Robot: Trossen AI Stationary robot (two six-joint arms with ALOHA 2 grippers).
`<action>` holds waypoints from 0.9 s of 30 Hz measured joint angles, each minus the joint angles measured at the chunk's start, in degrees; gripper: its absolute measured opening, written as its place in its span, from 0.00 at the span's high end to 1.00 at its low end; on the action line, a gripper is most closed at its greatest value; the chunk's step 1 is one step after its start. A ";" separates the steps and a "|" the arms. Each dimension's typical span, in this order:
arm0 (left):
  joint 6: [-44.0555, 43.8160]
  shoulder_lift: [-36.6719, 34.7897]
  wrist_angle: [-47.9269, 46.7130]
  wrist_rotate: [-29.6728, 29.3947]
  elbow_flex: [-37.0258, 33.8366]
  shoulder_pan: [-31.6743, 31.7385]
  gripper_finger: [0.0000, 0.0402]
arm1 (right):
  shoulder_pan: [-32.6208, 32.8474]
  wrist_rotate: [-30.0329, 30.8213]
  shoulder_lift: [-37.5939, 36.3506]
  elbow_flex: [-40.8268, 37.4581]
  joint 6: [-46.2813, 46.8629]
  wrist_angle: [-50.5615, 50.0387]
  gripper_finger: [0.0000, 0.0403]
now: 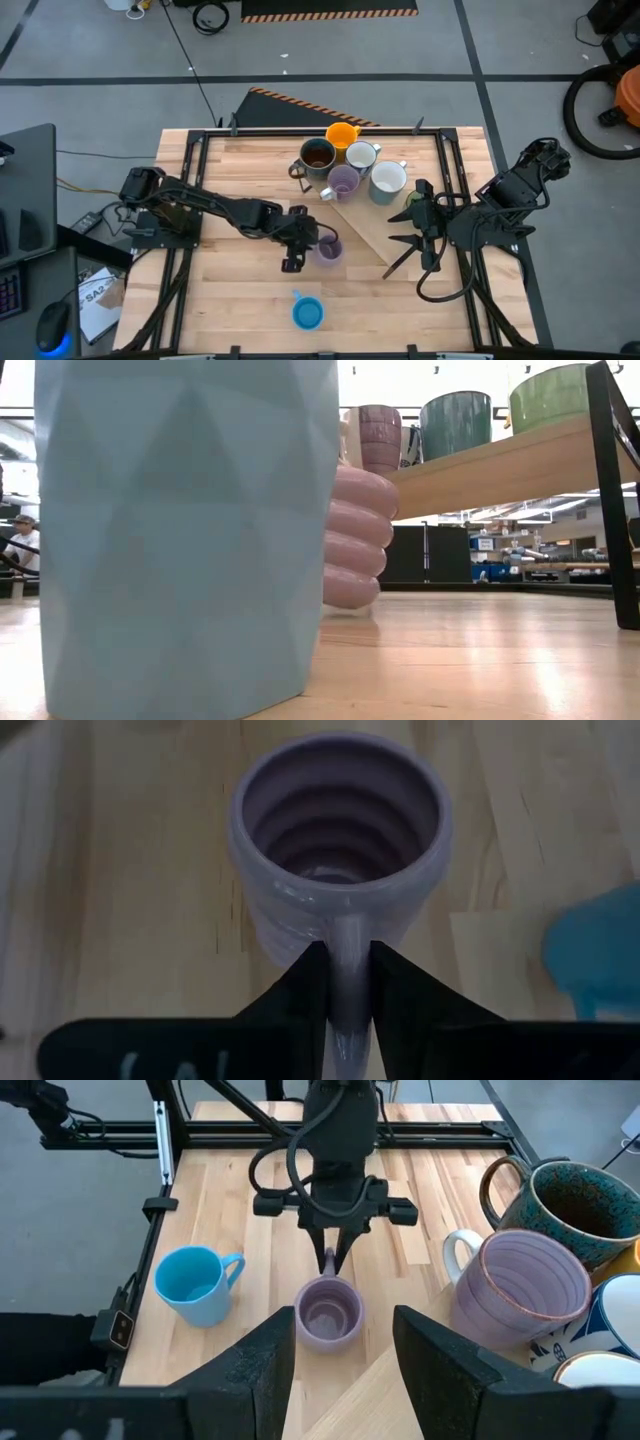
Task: Place coffee mugs
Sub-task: Put the purple mug on the shelf
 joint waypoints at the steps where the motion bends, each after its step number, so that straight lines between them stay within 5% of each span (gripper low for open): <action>1: -0.01 -0.25 0.22 -0.16 0.00 -0.01 0.85 | 0.00 0.00 0.00 0.00 0.00 0.00 0.56; 27: -2.46 -8.09 6.71 -4.15 0.13 -2.77 0.85 | 0.00 0.46 -0.02 0.00 0.70 -0.24 0.56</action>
